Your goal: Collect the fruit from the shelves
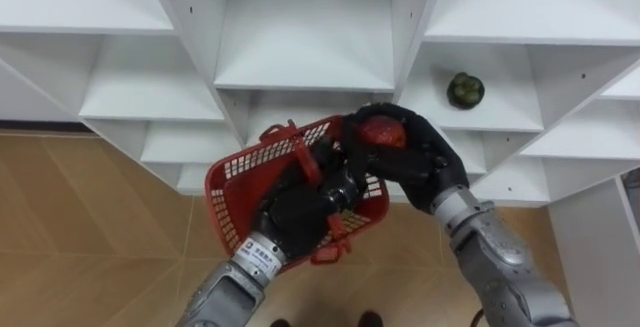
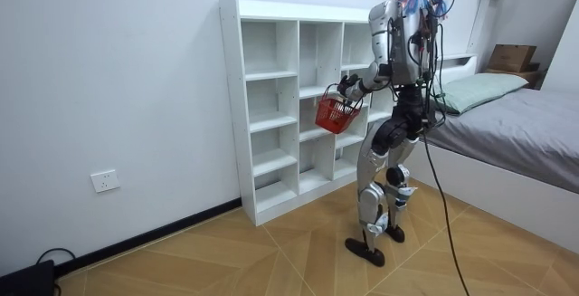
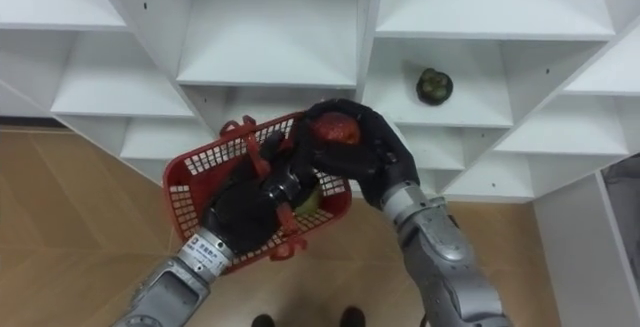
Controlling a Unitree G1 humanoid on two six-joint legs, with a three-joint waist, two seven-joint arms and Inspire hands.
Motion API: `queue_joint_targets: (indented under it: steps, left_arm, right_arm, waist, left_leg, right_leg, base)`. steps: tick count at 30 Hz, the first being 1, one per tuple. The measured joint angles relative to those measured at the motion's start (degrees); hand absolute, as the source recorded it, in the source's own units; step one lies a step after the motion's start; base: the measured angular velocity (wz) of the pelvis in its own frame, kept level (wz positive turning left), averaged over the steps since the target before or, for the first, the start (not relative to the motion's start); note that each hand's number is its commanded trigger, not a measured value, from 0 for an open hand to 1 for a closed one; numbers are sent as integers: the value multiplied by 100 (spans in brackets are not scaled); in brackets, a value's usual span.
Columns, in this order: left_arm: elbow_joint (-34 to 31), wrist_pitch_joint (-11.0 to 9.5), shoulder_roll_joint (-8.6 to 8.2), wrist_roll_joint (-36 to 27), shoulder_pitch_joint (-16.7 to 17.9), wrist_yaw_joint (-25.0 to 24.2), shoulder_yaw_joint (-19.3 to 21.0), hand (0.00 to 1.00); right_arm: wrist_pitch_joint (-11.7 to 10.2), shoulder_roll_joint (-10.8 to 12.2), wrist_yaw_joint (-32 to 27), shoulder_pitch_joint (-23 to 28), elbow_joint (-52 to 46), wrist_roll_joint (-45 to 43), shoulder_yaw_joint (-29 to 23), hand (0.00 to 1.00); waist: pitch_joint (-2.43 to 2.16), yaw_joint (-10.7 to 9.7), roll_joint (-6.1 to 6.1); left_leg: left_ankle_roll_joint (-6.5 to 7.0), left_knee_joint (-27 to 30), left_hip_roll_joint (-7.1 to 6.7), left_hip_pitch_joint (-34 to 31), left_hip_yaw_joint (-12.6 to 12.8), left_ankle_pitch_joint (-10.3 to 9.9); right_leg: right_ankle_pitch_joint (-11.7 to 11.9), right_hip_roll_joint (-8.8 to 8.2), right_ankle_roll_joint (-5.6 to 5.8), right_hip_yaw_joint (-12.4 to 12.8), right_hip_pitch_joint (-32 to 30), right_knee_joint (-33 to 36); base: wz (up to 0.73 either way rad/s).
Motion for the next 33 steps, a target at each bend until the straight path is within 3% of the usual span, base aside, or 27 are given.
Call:
queue_joint_targets:
  steps: [10,12,15,17,18,19,33]
  left_arm:
    - [-6,1,-76,-213,-6,-7,-61,100]
    - [-6,1,-77,-222,-6,-6,-59,100]
    - [-5,2,-78,-224,-6,-6,-42,100]
    - [-5,3,-77,-222,-6,-6,-45,100]
    - [-5,3,-77,-221,-6,-7,-44,100]
    - [-5,2,-77,-220,-6,-7,-44,100]
    - [6,59,-73,-211,-6,27,-8,100]
  right_arm:
    - [0,21,3,1,4,227,45,100]
    - [-1,29,3,1,4,213,44,75]
    - [-3,40,7,1,4,154,45,53]
    - [-13,62,7,0,4,85,35,29]
    - [-38,63,3,-1,5,64,26,10]
    - [-73,63,-1,-2,5,55,23,0]
    - [-128,97,135,-9,7,-45,0,0]
  waist:
    - [23,7,-43]
    - [23,5,-42]
    - [23,16,-42]
    - [23,16,-42]
    - [23,20,-41]
    - [23,25,-41]
    - [54,41,30]
  left_leg:
    - [-11,5,0,-11,-16,-7]
    - [-17,7,7,-12,-18,-10]
    - [-19,12,8,-14,-12,-12]
    - [-18,25,7,-14,-14,-12]
    - [-18,30,6,-14,-14,-12]
    - [-18,31,7,-14,-14,-12]
    - [-16,69,15,-28,-31,-15]
  right_leg:
    - [6,24,-7,-14,9,-80]
    - [16,23,-23,-58,27,-82]
    - [17,22,-24,-59,27,-83]
    - [17,20,-24,-56,31,-81]
    - [16,18,-24,-56,32,-76]
    - [17,17,-24,-58,33,-74]
    - [22,18,-33,-67,24,-58]
  base:
    - [0]
    - [0]
    - [0]
    - [0]
    - [0]
    - [0]
    - [0]
